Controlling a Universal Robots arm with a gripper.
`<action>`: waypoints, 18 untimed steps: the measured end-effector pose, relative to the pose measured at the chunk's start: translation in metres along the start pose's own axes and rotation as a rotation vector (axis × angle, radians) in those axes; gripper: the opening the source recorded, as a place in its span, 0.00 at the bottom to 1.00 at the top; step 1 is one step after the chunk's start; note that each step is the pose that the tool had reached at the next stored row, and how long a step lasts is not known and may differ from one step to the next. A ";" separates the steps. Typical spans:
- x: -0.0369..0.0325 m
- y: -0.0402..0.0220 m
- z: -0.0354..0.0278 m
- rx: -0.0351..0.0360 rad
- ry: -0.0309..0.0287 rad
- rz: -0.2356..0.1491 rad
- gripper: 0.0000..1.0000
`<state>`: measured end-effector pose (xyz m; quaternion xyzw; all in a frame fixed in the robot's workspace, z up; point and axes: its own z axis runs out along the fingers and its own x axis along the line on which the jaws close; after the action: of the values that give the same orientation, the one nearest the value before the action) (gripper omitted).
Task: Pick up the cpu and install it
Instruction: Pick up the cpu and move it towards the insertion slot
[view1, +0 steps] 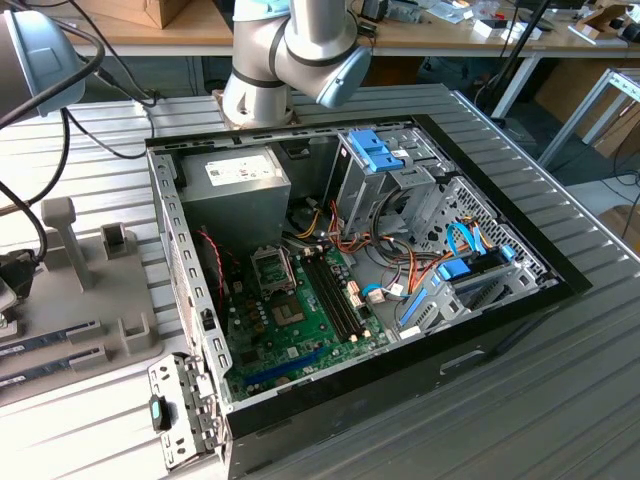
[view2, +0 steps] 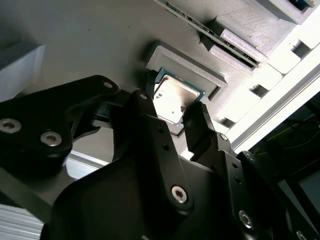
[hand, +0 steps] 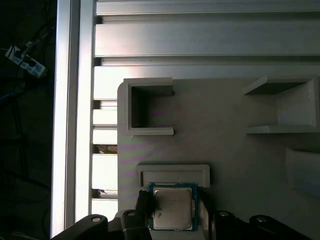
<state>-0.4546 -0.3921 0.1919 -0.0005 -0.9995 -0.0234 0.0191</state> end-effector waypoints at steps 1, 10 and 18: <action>0.0000 0.0000 0.0000 -0.0001 0.0000 0.000 0.47; 0.0000 0.0000 0.0002 -0.0001 -0.0001 0.000 0.47; 0.0001 0.0001 -0.0021 -0.0005 -0.0001 0.000 0.47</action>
<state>-0.4547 -0.3921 0.1941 -0.0005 -0.9995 -0.0237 0.0191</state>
